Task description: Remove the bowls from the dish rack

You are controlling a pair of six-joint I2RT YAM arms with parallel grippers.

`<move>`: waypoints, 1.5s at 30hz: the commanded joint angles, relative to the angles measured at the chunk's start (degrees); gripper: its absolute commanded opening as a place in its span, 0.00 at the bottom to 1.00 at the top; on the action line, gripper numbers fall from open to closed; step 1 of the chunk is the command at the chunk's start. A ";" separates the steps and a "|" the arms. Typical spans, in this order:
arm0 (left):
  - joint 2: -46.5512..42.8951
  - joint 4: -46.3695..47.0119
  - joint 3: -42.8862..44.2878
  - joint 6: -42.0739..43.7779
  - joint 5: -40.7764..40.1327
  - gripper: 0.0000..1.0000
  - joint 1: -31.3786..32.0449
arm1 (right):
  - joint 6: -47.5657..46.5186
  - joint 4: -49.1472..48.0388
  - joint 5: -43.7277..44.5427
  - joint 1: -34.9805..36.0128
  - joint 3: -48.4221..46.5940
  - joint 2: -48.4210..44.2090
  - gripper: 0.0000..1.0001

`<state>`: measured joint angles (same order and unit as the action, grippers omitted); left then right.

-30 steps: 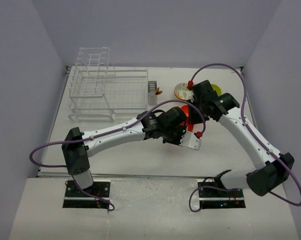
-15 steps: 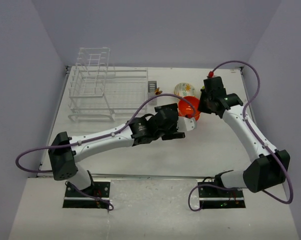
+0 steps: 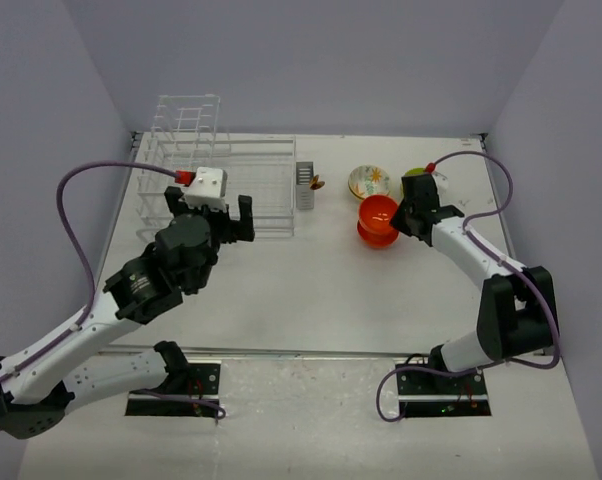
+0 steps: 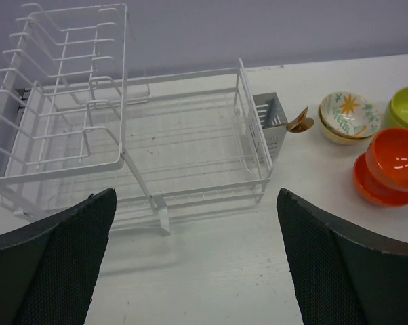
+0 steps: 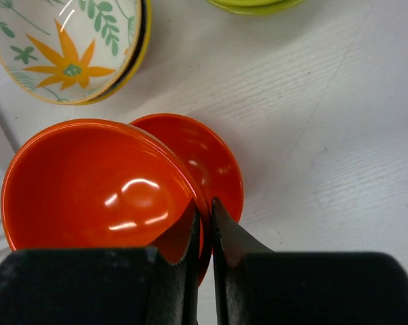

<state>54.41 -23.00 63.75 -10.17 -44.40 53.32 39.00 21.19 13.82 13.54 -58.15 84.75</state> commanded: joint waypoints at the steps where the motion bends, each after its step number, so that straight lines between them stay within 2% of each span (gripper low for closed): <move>1: -1.24 1.21 -4.15 -4.24 -2.00 1.00 -0.15 | 3.54 -6.78 0.15 0.17 1.45 -0.46 0.00; 9: -2.47 2.70 -9.69 -3.89 -3.06 1.00 -0.15 | 2.48 -6.51 0.33 0.17 2.69 1.73 0.02; 13: -2.56 3.58 -9.43 -3.97 -2.79 1.00 -0.23 | 2.31 -6.43 -0.20 0.17 3.22 0.86 0.22; 16: -2.56 3.49 -9.08 -5.29 -2.97 1.00 -0.76 | 2.22 -6.07 -0.55 0.17 3.31 -0.20 0.27; 20: -2.30 2.09 -8.82 -9.33 -4.37 1.00 -1.99 | 1.08 -2.58 0.85 0.08 1.91 -3.70 0.55; 22: -2.03 0.68 -8.73 -12.92 -4.99 1.00 -3.83 | -0.68 -0.63 2.51 -0.53 0.06 -7.83 0.59; 24: -2.12 1.46 -8.99 -14.52 -1.07 1.00 -6.81 | -2.86 2.44 3.31 -1.41 -1.95 -12.30 0.66; 26: -2.03 2.70 -9.69 -15.49 4.30 1.00 -14.36 | -4.98 6.73 4.10 -1.68 -3.80 -15.04 0.76; 27: -1.86 3.05 -9.69 -16.10 9.98 1.00 -20.04 | -6.73 7.80 4.28 -1.68 -4.60 -18.36 0.87; 30: -1.68 3.75 -9.96 -16.46 18.79 1.00 -28.94 | -11.56 9.83 3.75 -1.59 -4.86 -26.01 0.99; 31: -1.94 3.67 -9.96 -16.11 19.70 1.00 -30.28 | -12.80 12.10 4.10 -1.59 -5.39 -31.09 0.99; 33: -2.29 2.01 -9.35 -15.06 19.53 1.00 -32.30 | -16.49 14.83 7.16 -1.59 -7.93 -35.42 0.99; 37: -6.67 -1.87 -10.03 -11.63 15.06 1.00 -32.31 | -20.10 21.51 11.75 -1.50 -11.46 -43.94 0.99; 42: -14.41 -2.57 -13.47 -9.00 10.13 1.00 -32.31 | -26.25 20.04 2.45 -1.50 -5.33 -51.69 0.99; 45: -16.09 -3.54 -13.56 -7.67 8.90 1.00 -32.31 | -26.08 18.36 1.13 -1.50 -2.33 -55.13 0.99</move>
<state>39.24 -25.76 50.70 -20.91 -32.64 21.39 16.49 38.13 18.44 11.97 -63.61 30.00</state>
